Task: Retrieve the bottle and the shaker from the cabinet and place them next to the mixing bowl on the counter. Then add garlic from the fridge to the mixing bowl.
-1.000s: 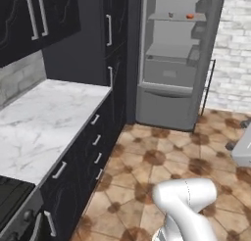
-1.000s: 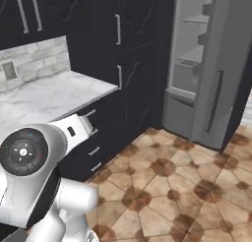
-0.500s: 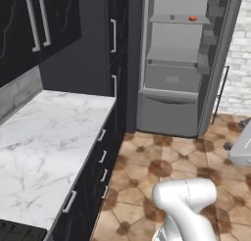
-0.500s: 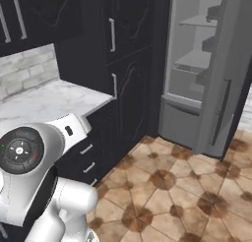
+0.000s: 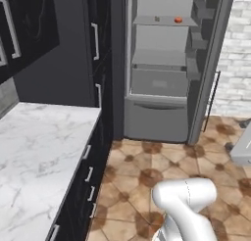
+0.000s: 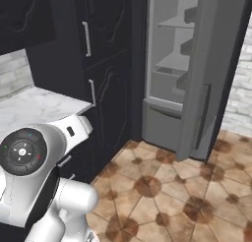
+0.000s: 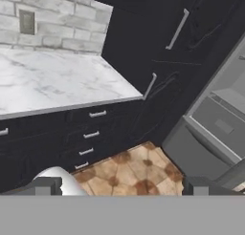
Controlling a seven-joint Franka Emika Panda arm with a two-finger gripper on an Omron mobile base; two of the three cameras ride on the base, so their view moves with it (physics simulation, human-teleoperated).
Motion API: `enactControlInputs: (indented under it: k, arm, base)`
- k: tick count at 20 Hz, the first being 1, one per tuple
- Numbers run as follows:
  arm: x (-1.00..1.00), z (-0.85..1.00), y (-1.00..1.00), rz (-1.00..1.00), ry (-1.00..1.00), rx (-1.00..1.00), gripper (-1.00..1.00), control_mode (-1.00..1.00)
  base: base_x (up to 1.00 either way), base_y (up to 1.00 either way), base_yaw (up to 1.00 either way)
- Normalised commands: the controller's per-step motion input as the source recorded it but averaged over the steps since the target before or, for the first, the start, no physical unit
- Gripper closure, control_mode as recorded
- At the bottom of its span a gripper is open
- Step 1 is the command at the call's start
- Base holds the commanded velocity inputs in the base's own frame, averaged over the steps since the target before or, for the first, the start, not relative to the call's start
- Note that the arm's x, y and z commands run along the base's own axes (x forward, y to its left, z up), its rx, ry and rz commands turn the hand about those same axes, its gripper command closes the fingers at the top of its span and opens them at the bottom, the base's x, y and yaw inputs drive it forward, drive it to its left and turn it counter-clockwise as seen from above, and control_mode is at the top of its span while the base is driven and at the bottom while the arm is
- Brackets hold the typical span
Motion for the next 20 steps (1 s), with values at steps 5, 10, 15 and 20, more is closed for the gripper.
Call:
enactControlInputs:
  k: [5,10,15,20]
  arm:
    - [0.00,0.00,0.00,0.00,0.00,0.00,-1.00,1.00]
    - [0.00,0.00,0.00,0.00,0.00,0.00,-1.00,1.00]
    - [0.00,0.00,0.00,0.00,0.00,0.00,-1.00,1.00]
    - [0.00,0.00,0.00,0.00,0.00,0.00,-1.00,1.00]
  base:
    - [0.55,0.25,-0.13]
    - [0.63,0.40,-0.11]
    - [0.60,0.39,-0.10]
    - [0.52,0.13,-0.10]
